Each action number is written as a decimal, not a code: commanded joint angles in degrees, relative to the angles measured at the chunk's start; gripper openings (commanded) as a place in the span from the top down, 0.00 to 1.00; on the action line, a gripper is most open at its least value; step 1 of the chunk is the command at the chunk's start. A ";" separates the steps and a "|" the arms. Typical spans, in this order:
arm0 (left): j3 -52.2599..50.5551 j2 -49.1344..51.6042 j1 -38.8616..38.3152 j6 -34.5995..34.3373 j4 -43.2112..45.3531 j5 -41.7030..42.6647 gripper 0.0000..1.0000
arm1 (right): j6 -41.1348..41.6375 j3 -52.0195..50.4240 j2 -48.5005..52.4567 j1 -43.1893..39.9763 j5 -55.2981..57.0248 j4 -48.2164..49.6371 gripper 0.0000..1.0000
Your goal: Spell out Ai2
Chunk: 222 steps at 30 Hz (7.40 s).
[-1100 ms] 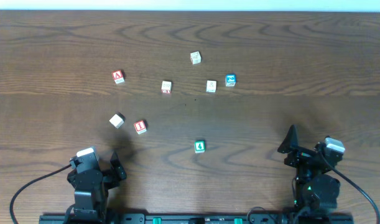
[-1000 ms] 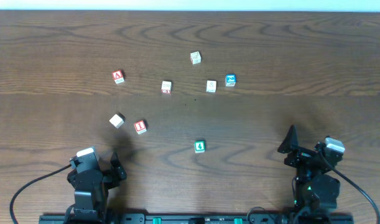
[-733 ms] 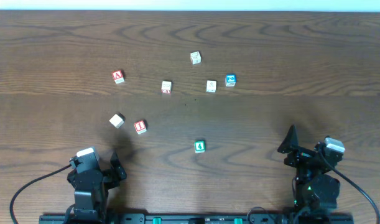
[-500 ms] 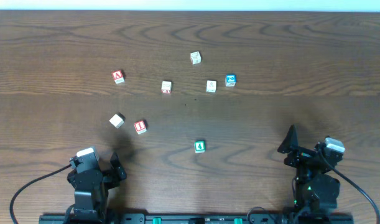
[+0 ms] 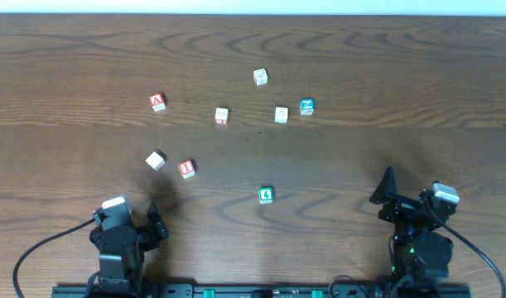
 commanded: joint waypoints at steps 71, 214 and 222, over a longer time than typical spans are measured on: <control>89.11 90.18 0.28 9.73 -38.10 20.06 0.05 | 1.64 81.07 72.52 -0.42 -24.13 -63.12 0.01; 52.72 88.54 -14.64 -4.39 17.59 4.70 0.80 | 1.97 80.26 76.06 -0.42 -15.93 -71.58 0.01; 62.69 100.43 -15.45 -4.13 14.38 9.62 0.81 | 2.19 80.26 76.06 -0.42 -15.93 -71.71 0.01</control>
